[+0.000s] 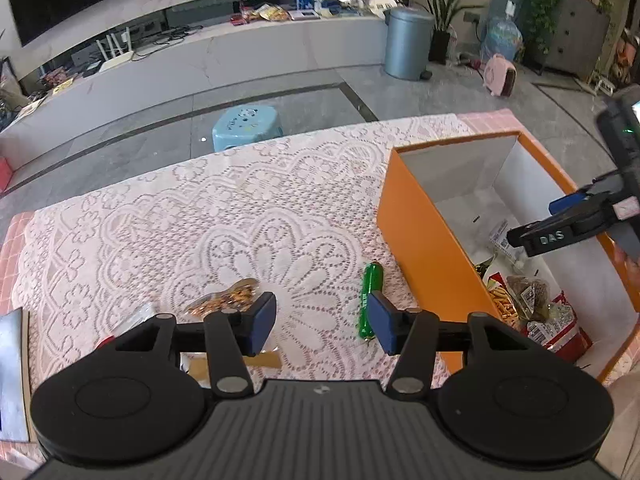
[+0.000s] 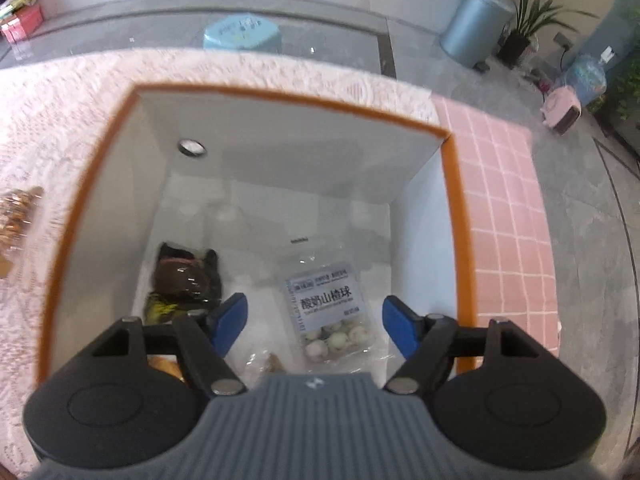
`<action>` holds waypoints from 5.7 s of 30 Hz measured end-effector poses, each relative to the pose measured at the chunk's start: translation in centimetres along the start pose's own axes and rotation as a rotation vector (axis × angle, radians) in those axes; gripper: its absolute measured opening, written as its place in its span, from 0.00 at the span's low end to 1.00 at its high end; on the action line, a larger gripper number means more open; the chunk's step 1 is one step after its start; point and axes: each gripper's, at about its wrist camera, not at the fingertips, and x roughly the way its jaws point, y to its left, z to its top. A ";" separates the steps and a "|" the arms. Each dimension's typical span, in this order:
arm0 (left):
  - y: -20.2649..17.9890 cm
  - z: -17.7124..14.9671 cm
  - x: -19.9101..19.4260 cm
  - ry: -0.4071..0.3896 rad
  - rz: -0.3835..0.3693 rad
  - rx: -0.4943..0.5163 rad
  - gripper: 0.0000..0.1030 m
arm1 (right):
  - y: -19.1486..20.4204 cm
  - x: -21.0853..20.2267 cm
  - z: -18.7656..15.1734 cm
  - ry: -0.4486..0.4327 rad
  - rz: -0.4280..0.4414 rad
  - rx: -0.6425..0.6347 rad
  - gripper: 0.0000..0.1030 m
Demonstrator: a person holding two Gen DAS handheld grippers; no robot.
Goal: Organize snacks
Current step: 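Move both tools back over the remaining snacks on the table, then grasp the dried snack bag with the left tool while the right tool grasps the green sausage, then lift both items and carry them over the orange box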
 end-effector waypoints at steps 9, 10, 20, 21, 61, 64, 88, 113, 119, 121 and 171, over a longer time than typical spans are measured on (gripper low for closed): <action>2.9 -3.2 -5.4 -0.174 0.032 -0.090 0.66 | 2.6 -7.9 -3.8 -0.265 0.098 0.065 0.70; 3.3 -3.7 -5.9 -0.193 0.037 -0.106 0.66 | 3.2 -8.4 -4.2 -0.293 0.110 0.076 0.70; 6.8 -8.5 -7.4 -0.247 0.080 -0.235 0.67 | 11.8 -12.6 -10.6 -0.557 0.189 0.067 0.70; 7.1 -8.9 -7.2 -0.241 0.075 -0.248 0.67 | 12.8 -12.6 -11.2 -0.570 0.198 0.072 0.70; 9.1 -6.4 8.9 -0.091 0.061 -0.278 0.78 | 19.5 2.8 -7.0 -0.447 0.115 0.198 0.41; 8.9 -6.7 9.7 -0.090 0.077 -0.265 0.78 | 19.4 3.6 -6.8 -0.450 0.136 0.209 0.41; 6.7 -6.2 12.7 -0.089 0.177 -0.180 0.86 | 20.1 6.1 -7.6 -0.444 0.144 0.219 0.22; 7.1 -6.7 12.0 -0.128 0.140 -0.182 0.76 | 20.6 5.6 -8.3 -0.474 0.211 0.151 0.20; 7.0 -6.6 10.0 -0.149 0.131 -0.209 0.76 | 20.7 3.6 -9.5 -0.511 0.208 0.110 0.20; 6.8 -6.7 8.9 -0.164 0.132 -0.208 0.76 | 20.6 2.7 -10.0 -0.521 0.209 0.099 0.20; -14.0 1.5 3.2 -0.139 -0.142 0.269 0.76 | -3.7 -8.1 -13.6 -0.421 0.121 0.025 0.20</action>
